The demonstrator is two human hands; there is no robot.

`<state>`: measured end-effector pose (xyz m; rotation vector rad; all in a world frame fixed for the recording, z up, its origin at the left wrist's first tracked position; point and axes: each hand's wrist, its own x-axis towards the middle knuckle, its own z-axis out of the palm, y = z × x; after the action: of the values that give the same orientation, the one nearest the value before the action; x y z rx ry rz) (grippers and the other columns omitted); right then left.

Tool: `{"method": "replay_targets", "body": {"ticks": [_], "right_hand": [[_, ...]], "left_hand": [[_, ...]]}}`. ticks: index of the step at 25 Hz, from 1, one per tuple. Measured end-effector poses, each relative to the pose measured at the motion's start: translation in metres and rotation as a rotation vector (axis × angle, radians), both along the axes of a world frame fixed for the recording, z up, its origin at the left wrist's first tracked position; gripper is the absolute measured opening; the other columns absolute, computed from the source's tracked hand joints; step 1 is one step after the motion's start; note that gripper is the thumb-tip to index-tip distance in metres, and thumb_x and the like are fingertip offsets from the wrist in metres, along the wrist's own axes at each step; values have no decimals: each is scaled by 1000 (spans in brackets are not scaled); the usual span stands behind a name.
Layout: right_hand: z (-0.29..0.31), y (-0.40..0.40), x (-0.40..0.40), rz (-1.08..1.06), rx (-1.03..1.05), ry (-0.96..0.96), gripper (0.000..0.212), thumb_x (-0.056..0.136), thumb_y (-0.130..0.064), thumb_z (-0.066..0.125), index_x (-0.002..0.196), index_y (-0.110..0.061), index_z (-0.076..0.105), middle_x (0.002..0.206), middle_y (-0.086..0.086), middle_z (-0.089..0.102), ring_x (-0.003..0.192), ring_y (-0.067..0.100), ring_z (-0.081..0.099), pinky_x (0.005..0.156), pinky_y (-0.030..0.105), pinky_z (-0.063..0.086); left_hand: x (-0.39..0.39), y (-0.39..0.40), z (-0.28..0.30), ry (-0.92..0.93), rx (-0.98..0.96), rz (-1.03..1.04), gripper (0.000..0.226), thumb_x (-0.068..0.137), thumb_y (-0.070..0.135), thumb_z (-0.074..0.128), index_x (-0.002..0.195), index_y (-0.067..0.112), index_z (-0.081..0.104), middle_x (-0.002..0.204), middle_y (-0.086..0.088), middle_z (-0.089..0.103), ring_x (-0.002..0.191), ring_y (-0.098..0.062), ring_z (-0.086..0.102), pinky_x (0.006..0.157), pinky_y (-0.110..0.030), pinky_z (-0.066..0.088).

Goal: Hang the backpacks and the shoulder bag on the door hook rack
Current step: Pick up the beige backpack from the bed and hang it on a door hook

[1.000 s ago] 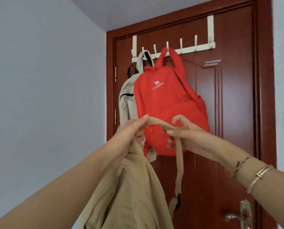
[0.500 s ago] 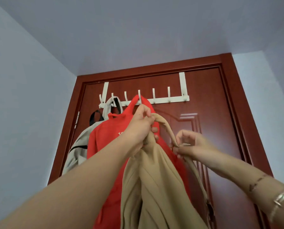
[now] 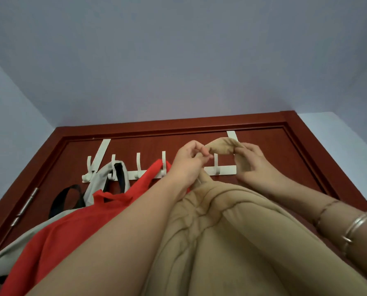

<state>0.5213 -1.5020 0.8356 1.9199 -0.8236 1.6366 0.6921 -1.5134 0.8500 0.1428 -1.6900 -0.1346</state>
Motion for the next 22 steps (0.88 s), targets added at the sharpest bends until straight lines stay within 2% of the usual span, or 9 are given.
{"method": "replay_targets", "body": {"ticks": [4,6,8,10,12,14,17,20,22], "right_hand": [[61,-29,19,-107,16,-4,64,82,7,41,143,-4,30,158,2,11,141,14,22,92,9,17],[80,-45,26,-192,9,-7,61,82,4,40,142,-4,32,159,3,9,144,16,17,95,14,18],[91,-59,29,-260,26,-27,56,81,1,41,137,-1,37,158,7,14,139,20,29,96,20,28],[94,-68,26,-285,67,-52,52,80,1,42,132,1,43,152,13,27,126,24,43,93,26,38],[92,-71,21,-296,88,-48,43,77,0,42,119,-3,53,136,14,46,105,25,51,82,30,42],[83,-71,14,-343,81,-54,38,77,-7,43,110,-17,58,124,8,57,95,24,53,77,30,40],[51,-71,5,-341,63,-108,40,83,-23,47,121,-30,58,130,-2,59,112,25,57,86,33,43],[12,-66,5,-241,109,-51,59,74,-13,44,130,-30,53,141,-13,50,123,20,51,101,37,42],[-6,-56,5,-119,171,-52,64,68,-6,42,128,-24,55,137,-11,53,119,22,55,101,43,44]], "left_hand": [[-4,-41,40,19,-91,287,20,88,5,52,78,20,60,90,3,62,73,-8,54,56,-4,39],[-11,-56,51,12,-132,458,19,90,7,48,91,17,64,108,-2,62,95,-17,59,80,-12,44],[-16,-63,60,-30,-154,650,23,91,11,47,103,18,64,125,-5,57,119,-25,51,101,-35,39],[-21,-71,63,-144,-148,821,32,91,16,46,121,20,57,137,-5,48,131,-26,38,104,-39,30],[-26,-79,61,-282,-178,933,48,90,17,45,137,19,42,152,0,32,137,-26,25,107,-39,21],[-31,-89,51,-345,-209,938,56,87,16,45,142,18,36,159,4,20,142,-24,19,111,-42,14],[-29,-96,36,-297,-216,887,55,85,16,45,139,23,39,160,5,19,148,-18,7,116,-46,1],[-29,-89,18,-291,-223,902,56,85,17,45,139,24,36,158,5,25,149,-18,2,116,-48,-6],[-31,-74,4,-327,-157,888,57,86,19,45,142,22,32,156,3,29,149,-22,2,117,-48,-4]]}}
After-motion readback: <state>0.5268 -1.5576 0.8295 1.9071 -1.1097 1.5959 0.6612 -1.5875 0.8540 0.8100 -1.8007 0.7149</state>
